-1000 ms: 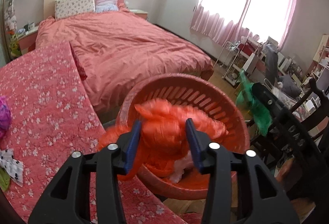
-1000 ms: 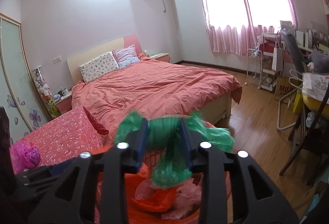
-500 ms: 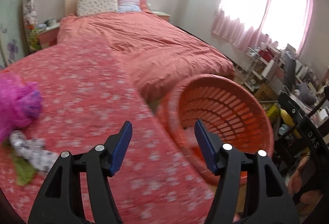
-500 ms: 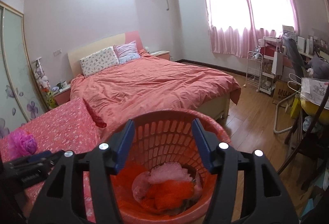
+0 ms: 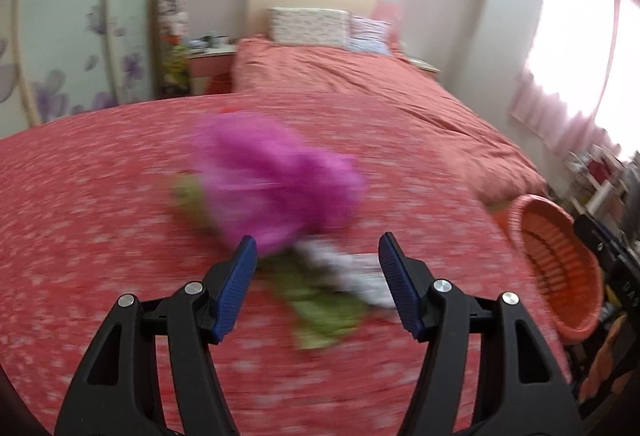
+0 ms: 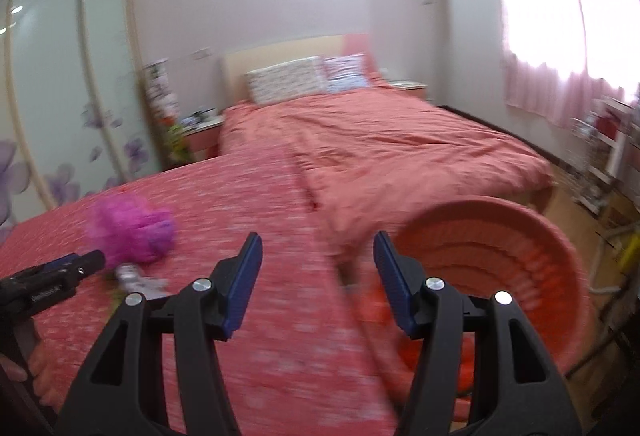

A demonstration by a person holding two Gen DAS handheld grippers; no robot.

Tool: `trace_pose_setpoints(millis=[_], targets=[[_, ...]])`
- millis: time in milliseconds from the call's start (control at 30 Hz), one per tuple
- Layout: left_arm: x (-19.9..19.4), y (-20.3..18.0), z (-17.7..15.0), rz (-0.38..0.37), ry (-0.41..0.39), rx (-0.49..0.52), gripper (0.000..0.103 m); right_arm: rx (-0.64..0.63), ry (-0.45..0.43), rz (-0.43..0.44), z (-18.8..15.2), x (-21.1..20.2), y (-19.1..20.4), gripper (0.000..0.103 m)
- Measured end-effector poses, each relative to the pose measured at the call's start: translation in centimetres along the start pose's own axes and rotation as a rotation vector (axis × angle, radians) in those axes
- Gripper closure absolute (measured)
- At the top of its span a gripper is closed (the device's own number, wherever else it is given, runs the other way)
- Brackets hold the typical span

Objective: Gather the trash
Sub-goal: 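Move both open tools back to the remaining trash on the bed, then grasp the magenta bag with the right tool while the left tool grasps the yellow-green bag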

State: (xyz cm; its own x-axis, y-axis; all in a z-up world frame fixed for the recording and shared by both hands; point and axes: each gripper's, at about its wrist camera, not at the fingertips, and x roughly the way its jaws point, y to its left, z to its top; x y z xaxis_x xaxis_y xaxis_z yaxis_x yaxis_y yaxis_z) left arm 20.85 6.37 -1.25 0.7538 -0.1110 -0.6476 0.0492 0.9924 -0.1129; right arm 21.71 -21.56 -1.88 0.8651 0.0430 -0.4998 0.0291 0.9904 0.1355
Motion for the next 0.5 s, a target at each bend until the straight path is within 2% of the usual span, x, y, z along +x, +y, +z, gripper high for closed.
trace_pose_setpoints(millis=[167,300,367,500], targets=[[-0.6,5.7,-0.4,0.100,-0.003,-0.062,0.040,-0.041,0.051,0.141,0.9,2.6,7.4,0.047],[-1.2,8.6,-0.7,0.120,-0.001,-0.118,0.040,-0.075,0.106,0.249,1.8,5.5,13.7,0.056],[-1.4,9.6,-0.9,0.126,-0.002,-0.137,0.040,-0.093,0.129,0.264,2.0,6.8,16.0,0.056],[-1.5,11.0,-1.3,0.119,0.004,-0.159,0.040,-0.112,0.192,0.233,1.7,9.6,19.2,0.056]])
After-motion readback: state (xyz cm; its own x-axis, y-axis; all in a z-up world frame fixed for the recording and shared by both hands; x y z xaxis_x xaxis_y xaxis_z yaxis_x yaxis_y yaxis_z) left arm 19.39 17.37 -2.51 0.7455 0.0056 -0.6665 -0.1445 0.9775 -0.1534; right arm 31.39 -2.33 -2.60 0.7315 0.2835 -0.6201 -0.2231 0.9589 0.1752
